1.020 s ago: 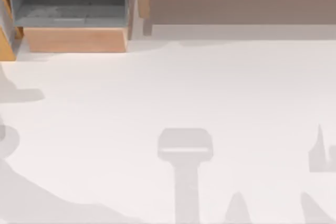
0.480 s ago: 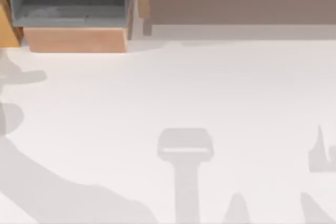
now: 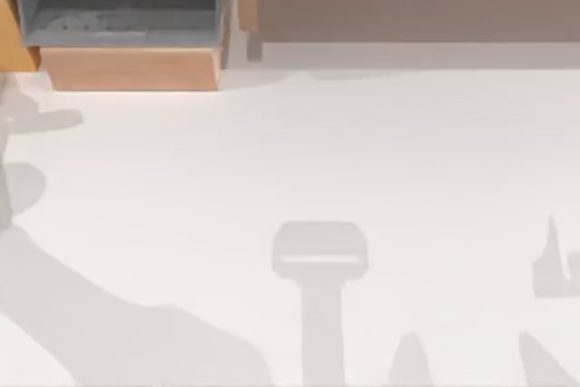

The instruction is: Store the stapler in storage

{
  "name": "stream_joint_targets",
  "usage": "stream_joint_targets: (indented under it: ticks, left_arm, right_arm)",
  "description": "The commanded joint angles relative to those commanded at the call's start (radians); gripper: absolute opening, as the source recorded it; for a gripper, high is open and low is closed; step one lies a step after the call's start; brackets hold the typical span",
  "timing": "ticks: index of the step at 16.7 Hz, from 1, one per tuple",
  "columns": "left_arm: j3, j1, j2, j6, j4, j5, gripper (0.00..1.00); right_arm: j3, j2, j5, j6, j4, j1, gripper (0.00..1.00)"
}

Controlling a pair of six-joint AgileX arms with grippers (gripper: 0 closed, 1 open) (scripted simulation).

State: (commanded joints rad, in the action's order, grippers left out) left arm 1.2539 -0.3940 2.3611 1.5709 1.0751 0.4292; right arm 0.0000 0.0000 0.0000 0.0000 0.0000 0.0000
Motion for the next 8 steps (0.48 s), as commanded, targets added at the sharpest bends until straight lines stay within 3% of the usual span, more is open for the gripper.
stream_joint_targets:
  ticks: [8]
  left_arm:
    - [0.000,0.000,0.000,0.000,0.000,0.000,0.68]
  right_arm:
    - [0.000,0.000,0.000,0.000,0.000,0.000,1.00]
